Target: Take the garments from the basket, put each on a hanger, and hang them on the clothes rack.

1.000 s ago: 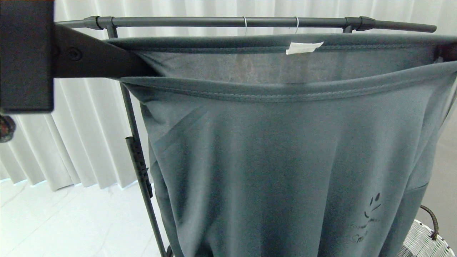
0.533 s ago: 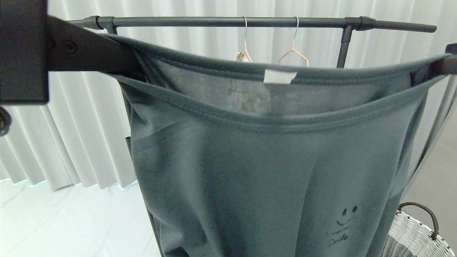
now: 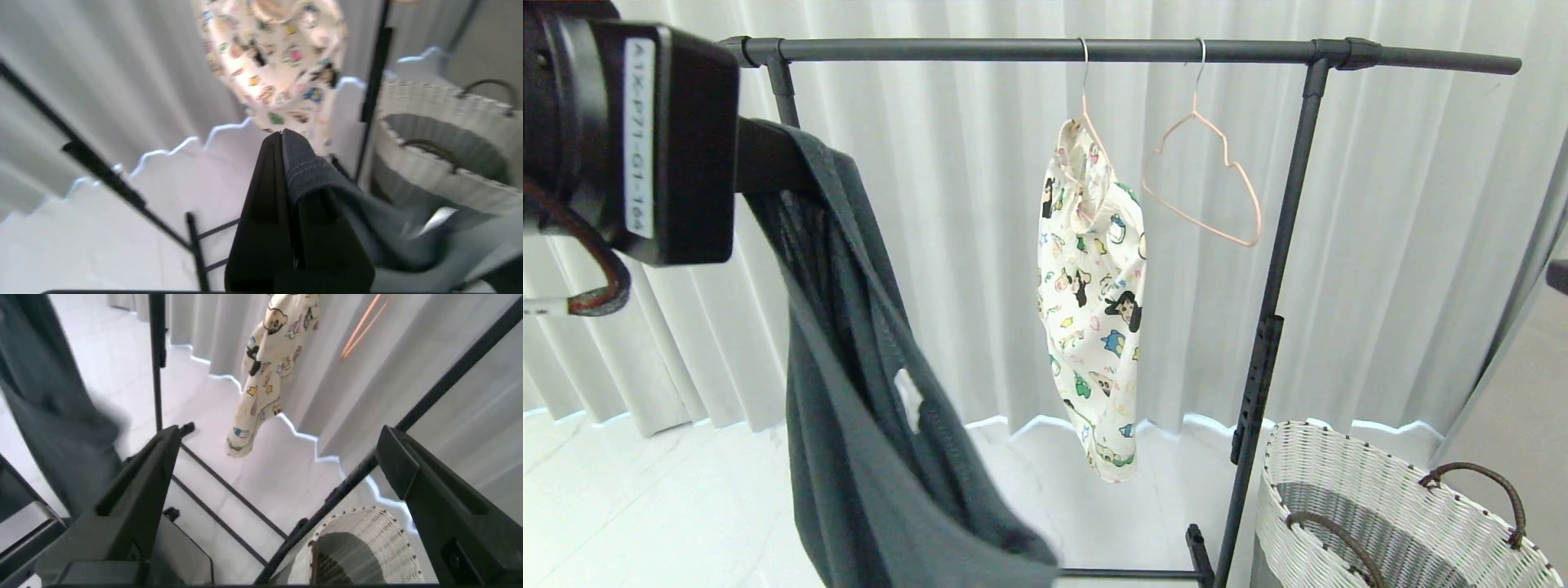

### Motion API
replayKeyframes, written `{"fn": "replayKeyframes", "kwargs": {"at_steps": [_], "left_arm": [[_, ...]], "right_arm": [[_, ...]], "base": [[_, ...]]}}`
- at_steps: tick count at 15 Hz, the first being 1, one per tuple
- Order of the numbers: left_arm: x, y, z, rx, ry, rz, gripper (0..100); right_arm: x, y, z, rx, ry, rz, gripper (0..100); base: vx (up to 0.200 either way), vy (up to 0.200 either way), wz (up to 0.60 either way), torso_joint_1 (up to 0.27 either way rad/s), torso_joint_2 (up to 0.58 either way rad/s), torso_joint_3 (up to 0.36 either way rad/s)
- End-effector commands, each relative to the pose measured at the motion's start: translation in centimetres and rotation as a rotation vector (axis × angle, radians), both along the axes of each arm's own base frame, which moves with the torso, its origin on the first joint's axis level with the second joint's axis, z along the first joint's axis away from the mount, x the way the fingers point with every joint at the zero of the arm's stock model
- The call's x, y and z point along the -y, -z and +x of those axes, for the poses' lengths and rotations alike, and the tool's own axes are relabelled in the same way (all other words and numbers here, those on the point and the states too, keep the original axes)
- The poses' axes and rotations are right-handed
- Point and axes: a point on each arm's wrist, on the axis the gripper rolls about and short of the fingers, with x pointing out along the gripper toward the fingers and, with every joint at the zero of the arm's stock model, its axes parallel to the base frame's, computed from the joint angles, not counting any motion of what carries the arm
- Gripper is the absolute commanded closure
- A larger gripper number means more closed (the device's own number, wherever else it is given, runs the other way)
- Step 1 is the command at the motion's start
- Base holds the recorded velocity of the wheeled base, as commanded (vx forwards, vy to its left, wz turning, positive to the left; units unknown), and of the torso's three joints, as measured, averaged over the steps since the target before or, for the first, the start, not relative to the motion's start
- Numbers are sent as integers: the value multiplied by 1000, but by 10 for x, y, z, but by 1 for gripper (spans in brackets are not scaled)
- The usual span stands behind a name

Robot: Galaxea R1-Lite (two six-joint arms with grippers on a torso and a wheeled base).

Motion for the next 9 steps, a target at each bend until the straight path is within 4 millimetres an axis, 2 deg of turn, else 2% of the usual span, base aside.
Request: {"fn": "replayKeyframes", "kwargs": {"at_steps": [1, 3, 5, 9], "left_arm": [[1, 3, 3, -6, -14, 11, 100], [-2, 2, 1, 5, -7, 24, 100], [-8, 1, 3, 16, -45, 33, 100], [-30, 5, 15, 51, -209, 139, 100]], "right_arm": [[3, 1, 0, 0, 22, -3, 0], [8, 16, 18, 2, 209, -116, 0], [22, 31, 28, 24, 369, -273, 0], [33, 37, 28, 23, 476, -325, 0]], "base": [[0, 0, 0, 0, 0, 0], [0, 0, 0, 0, 0, 0], [0, 0, 0, 0, 0, 0], [0, 0, 0, 0, 0, 0]]}}
